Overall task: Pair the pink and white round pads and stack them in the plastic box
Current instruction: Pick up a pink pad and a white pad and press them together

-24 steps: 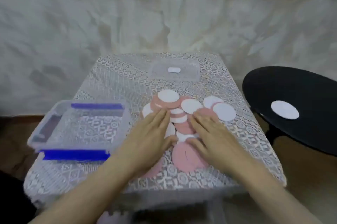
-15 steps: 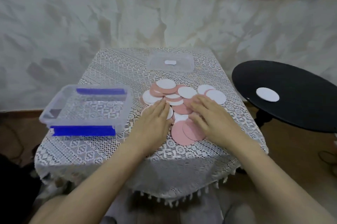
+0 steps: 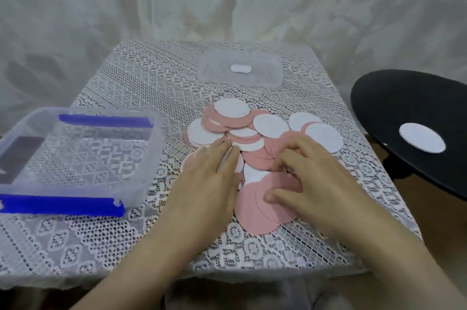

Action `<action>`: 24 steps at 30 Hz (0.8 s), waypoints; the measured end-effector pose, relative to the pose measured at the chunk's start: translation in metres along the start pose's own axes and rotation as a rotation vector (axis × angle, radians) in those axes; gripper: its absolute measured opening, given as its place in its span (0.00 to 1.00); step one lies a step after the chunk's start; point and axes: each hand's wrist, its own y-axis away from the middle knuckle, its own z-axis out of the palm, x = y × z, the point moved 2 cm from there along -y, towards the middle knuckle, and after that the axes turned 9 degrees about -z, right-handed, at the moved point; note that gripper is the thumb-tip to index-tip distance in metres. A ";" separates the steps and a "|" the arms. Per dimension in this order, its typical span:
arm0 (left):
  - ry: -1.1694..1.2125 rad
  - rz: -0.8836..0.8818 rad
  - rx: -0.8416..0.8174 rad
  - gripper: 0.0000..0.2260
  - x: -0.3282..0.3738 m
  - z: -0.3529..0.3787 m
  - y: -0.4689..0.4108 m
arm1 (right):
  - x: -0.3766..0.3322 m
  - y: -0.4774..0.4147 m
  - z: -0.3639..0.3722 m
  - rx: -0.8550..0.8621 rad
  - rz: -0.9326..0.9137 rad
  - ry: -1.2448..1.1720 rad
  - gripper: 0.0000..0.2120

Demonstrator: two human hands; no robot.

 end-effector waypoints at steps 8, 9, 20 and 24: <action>0.177 -0.008 0.009 0.14 0.002 -0.019 0.012 | -0.001 -0.002 -0.004 0.149 0.060 0.041 0.07; 0.213 -0.021 0.009 0.14 0.002 -0.024 0.014 | -0.001 0.001 -0.004 0.173 0.070 0.015 0.05; 0.771 -0.339 -0.131 0.08 -0.002 -0.050 0.044 | -0.037 0.013 0.008 0.181 0.023 -0.721 0.06; 0.716 -0.346 -0.157 0.08 -0.006 -0.051 0.043 | -0.024 0.008 0.009 0.188 0.036 -0.502 0.06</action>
